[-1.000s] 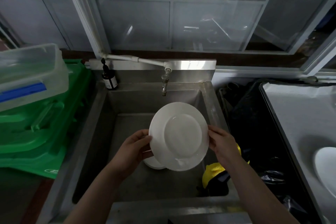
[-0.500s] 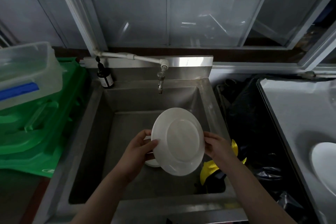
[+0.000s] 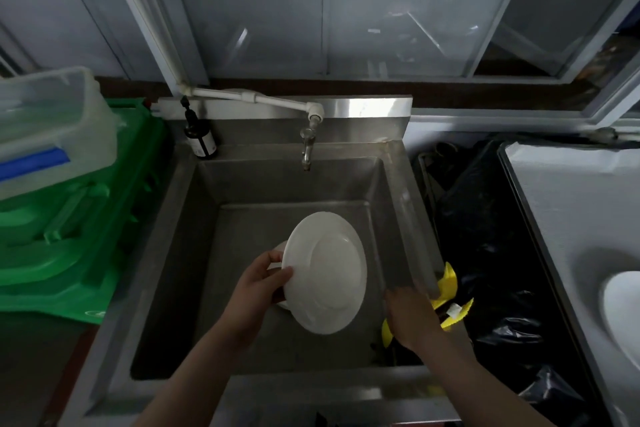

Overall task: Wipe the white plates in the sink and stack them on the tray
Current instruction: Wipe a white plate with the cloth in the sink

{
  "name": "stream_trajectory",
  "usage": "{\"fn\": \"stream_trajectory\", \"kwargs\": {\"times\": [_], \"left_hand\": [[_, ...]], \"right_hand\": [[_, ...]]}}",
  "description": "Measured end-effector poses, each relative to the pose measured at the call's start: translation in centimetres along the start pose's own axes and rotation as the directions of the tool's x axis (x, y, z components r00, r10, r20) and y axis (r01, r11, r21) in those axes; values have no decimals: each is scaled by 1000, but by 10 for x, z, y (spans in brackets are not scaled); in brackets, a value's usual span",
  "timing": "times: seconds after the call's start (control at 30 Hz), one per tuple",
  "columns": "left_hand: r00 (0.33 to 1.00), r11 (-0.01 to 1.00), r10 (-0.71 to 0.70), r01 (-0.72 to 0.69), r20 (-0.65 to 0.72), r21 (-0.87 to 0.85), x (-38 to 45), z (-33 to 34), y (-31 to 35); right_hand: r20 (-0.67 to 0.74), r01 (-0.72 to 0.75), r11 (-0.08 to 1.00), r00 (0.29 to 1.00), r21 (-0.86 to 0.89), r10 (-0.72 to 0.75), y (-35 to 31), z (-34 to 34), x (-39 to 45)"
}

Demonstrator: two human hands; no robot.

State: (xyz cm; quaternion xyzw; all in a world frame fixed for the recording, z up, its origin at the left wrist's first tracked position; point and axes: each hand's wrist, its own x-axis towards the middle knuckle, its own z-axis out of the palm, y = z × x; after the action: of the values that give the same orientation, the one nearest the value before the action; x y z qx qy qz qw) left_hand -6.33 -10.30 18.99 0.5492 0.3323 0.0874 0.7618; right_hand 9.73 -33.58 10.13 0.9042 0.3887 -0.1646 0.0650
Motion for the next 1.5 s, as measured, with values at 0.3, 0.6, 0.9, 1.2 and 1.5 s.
{"fn": "stream_trajectory", "kwargs": {"times": [0.3,0.6,0.9,1.2,1.5], "left_hand": [[996,999,-46,46,-81,-8,5,-8,-11],[992,999,-52,49,-118,-23,3,-14,-14],[993,998,-51,47,-105,-43,-5,-18,-15],[993,1000,-19,17,-120,-23,-17,-21,-8],[989,994,31,-45,-145,-96,-33,-14,-1]], "right_hand": [[280,209,836,957,-508,-69,-11,6,-3],[355,258,695,935,-671,-4,-16,9,-3],[321,202,791,947,-577,-8,-8,12,2],[200,-49,977,975,-210,92,-9,-40,-5],[83,-186,964,981,191,173,-5,-107,-27]]}}
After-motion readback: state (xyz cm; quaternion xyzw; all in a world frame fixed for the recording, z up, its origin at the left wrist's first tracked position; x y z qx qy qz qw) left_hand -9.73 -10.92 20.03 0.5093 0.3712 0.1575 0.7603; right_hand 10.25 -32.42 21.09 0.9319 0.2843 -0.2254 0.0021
